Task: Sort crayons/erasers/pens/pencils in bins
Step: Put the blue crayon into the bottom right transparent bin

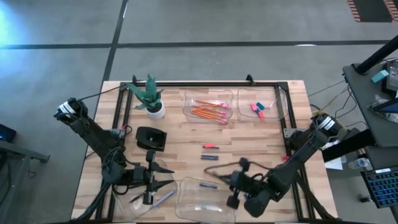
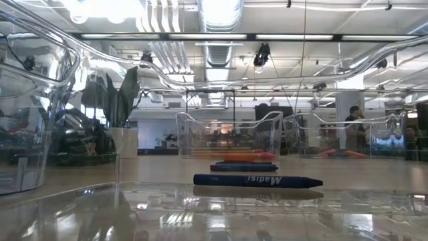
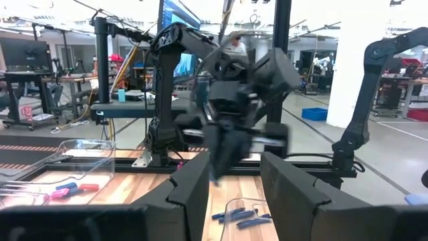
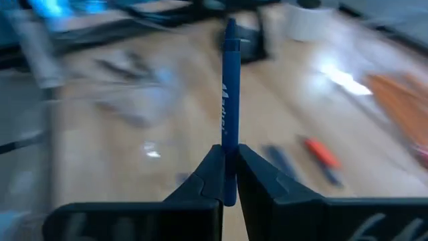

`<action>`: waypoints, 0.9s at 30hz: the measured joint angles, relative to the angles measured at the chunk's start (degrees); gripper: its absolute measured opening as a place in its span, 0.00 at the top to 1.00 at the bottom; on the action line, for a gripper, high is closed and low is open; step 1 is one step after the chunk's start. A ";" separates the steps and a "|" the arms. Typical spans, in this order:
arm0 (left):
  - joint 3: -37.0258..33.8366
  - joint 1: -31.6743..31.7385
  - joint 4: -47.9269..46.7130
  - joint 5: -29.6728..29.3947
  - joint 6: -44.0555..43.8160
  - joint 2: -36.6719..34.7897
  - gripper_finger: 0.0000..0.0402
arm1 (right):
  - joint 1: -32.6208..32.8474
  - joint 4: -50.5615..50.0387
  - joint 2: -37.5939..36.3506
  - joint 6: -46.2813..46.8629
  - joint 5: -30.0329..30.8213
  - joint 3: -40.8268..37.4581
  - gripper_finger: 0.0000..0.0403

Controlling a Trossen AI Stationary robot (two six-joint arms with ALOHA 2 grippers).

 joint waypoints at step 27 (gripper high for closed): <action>0.02 0.00 -0.08 0.00 -0.05 0.00 0.70 | -4.84 6.50 18.88 -3.73 -30.60 10.27 0.95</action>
